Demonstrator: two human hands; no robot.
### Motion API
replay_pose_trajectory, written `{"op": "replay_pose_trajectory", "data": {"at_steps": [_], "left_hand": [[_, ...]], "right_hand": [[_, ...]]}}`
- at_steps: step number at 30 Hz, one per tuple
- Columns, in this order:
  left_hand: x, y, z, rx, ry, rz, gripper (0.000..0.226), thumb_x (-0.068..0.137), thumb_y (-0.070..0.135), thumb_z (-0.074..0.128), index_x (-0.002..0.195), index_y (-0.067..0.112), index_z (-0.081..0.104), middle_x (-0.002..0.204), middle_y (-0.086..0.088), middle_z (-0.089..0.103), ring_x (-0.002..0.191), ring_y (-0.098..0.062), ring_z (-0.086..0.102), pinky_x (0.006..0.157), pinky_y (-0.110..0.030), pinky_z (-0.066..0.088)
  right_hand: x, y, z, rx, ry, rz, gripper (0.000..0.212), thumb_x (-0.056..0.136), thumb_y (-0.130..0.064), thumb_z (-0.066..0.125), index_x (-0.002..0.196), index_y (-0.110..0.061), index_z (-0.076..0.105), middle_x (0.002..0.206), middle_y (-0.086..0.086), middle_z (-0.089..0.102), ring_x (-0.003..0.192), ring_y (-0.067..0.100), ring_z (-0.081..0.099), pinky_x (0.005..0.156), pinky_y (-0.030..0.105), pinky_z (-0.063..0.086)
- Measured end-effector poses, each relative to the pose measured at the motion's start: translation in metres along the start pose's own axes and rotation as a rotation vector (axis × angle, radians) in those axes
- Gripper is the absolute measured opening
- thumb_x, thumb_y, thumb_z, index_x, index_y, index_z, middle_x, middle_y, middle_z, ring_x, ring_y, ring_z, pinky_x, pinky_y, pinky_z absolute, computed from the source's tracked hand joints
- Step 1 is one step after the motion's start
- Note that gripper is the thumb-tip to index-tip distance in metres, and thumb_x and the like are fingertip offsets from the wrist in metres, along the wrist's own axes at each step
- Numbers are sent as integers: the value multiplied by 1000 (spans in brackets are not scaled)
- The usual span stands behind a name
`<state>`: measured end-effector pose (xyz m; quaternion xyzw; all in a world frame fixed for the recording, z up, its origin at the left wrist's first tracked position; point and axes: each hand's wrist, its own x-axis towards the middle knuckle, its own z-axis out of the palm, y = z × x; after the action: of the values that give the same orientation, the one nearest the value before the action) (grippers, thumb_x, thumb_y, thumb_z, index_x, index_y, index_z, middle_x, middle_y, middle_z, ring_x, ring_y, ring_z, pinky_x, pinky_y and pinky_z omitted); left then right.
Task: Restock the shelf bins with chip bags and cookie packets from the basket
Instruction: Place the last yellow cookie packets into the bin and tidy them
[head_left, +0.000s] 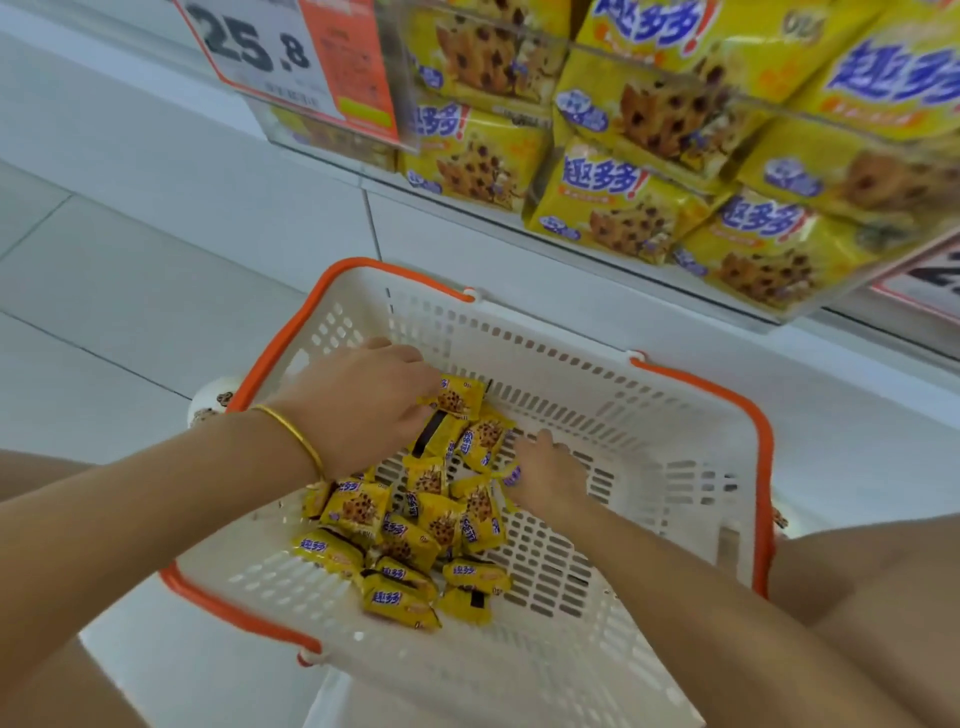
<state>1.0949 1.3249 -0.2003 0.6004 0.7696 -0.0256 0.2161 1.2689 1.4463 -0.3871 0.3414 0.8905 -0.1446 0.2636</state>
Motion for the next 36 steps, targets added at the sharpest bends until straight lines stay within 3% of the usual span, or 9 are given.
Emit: {"op": "replay_pose_trajectory", "data": {"at_steps": [5,8,14,18,21,25,30,33,36], "left_hand": [[6,16,-12,-263,-136,-40,56,92,42,53,140,20,34,136,-4,46,118,-19,50,98,-32,43],[-1,24,-29,-476,-130,-31,68,82,40,68,136,19,32,126,-5,52,108,-19,56,91,-33,48],[-22,24,-78,-879,111,154,36,80,11,71,109,19,50,95,-7,66,76,-13,66,69,-25,56],[-37,24,-107,-1008,190,311,31,83,6,66,106,23,55,88,-1,67,73,-8,66,62,-19,54],[-47,21,-134,-1085,544,378,24,86,6,65,107,16,57,90,-1,67,82,-12,65,66,-24,57],[-36,-3,-164,-406,1044,288,28,88,28,51,111,13,59,115,-1,60,111,-18,53,94,-22,39],[-3,-22,-155,22,970,147,47,91,43,37,121,15,60,136,-13,51,131,-35,40,109,-58,23],[2,-24,-144,79,966,147,45,93,43,35,122,18,59,138,-11,49,132,-32,39,111,-55,15],[4,-28,-144,102,977,152,44,93,42,35,122,18,59,138,-11,49,130,-32,41,112,-53,15]], "right_hand": [[-48,-38,-93,723,45,51,42,80,-52,64,99,-15,60,80,1,60,71,14,56,65,31,45],[-91,-50,-136,876,184,37,50,82,-57,59,114,-18,56,97,-5,58,88,13,59,74,29,47],[-164,-47,-181,1512,195,-79,47,69,-45,70,108,-21,59,113,11,61,93,22,66,81,40,54],[-204,-51,-226,1225,390,-206,44,64,-34,71,105,-19,63,98,1,70,78,13,68,67,32,56],[-218,-51,-278,1162,595,-294,27,68,-29,72,93,-20,65,85,-1,70,65,5,64,52,23,53],[-189,-46,-351,1048,886,-246,34,79,-22,75,105,-19,53,102,3,63,64,8,61,55,30,53],[-107,-45,-415,733,1125,-165,33,73,-20,80,94,-24,56,97,-3,52,86,13,51,73,26,44],[-77,-47,-432,536,1109,-114,40,75,-25,79,111,-21,62,125,9,44,113,21,49,94,21,36],[-61,-50,-435,425,1084,-125,45,79,-31,75,121,-25,61,124,8,43,116,23,48,99,23,33]]}}
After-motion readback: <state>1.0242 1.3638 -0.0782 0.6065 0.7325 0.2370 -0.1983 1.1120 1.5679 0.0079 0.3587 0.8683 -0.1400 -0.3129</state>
